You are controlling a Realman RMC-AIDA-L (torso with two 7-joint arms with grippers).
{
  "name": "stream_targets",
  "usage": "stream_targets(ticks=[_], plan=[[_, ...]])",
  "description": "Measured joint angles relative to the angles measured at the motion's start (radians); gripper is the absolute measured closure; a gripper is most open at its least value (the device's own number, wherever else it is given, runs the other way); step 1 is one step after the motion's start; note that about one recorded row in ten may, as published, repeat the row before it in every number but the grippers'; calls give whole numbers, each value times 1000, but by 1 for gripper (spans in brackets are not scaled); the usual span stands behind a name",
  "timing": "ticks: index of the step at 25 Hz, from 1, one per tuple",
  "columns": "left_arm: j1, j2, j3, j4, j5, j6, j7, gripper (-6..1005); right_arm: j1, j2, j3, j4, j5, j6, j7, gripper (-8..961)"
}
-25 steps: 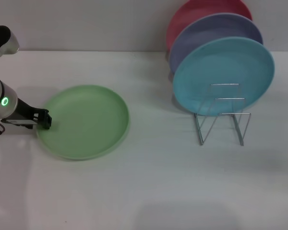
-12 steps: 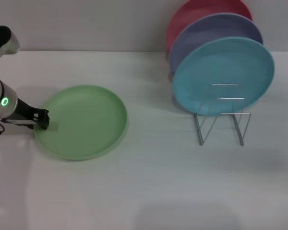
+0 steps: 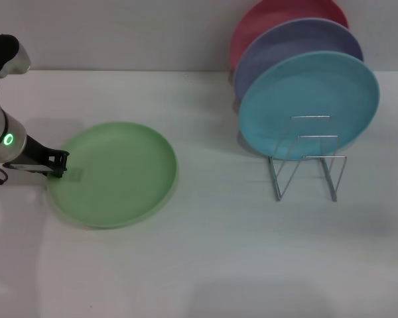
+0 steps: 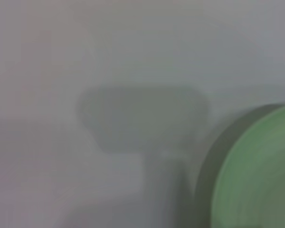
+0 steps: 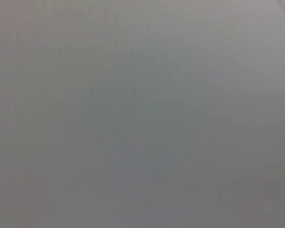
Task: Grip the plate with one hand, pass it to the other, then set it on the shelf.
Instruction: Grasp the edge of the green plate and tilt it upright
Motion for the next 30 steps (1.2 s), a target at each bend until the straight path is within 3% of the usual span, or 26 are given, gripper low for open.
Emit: stream_targets(ticks=[2, 21, 30], plan=[[-1, 0, -1, 0, 0, 0, 0, 891, 0, 0, 0, 0, 0, 0, 0, 450], [19, -1, -46, 39, -7, 11, 9, 913, -6, 2, 0, -3, 0, 0, 0, 450], [76, -10, -58, 97, -129, 184, 47, 927, -6, 3, 0, -2, 0, 0, 0, 450]])
